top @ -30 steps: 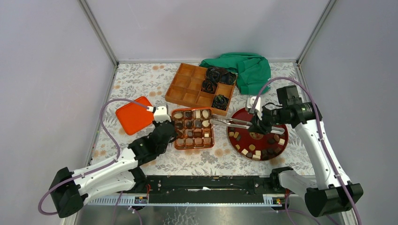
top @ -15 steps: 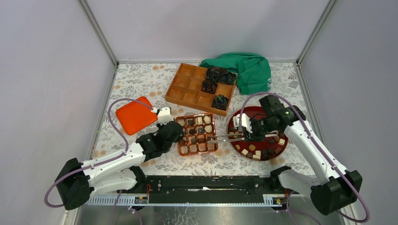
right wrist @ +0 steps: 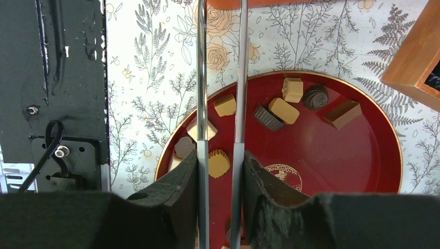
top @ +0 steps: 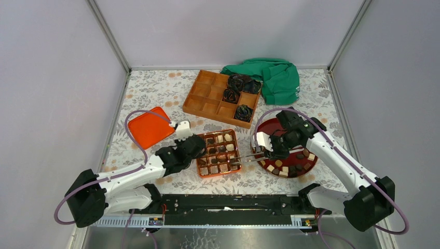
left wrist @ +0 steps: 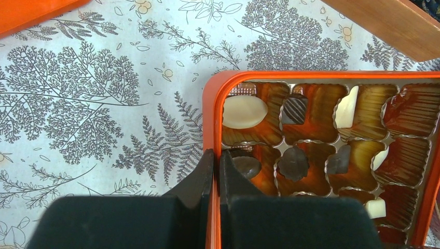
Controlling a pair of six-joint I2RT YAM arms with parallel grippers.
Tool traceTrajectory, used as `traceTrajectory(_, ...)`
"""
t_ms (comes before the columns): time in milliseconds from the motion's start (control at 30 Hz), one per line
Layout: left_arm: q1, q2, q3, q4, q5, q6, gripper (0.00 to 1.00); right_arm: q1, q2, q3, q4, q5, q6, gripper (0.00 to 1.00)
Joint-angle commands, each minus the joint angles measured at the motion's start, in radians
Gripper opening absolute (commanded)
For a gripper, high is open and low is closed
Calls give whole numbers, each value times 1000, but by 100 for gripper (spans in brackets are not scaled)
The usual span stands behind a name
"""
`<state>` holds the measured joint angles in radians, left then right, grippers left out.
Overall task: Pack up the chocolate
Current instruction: Place the fake chocolate in the packing box.
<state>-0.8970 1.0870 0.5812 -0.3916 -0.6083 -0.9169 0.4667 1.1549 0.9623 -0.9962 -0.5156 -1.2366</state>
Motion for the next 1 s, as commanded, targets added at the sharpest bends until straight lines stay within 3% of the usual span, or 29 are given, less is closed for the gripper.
traceTrajectory(0,-5,3,46,35,-18,-44,0,18,6,9,-3,4,0,17)
traceTrajectory(100,-4,7,47,29,-22,-43,0,18,6,14,-20,8,-9,22)
traceTrajectory(267,-3,12,51,24,-26,-41,0,19,5,21,-33,7,-12,38)
traceTrajectory(467,-3,14,50,22,-31,-45,0,18,0,41,-45,-19,3,46)
traceTrajectory(700,1,21,49,17,-27,-50,0,11,1,99,-57,-111,94,43)
traceTrajectory(867,4,17,46,17,-14,-49,0,-66,-19,116,-67,-237,133,40)
traceTrajectory(967,6,10,39,17,-4,-56,9,-140,-47,106,-48,-268,186,39)
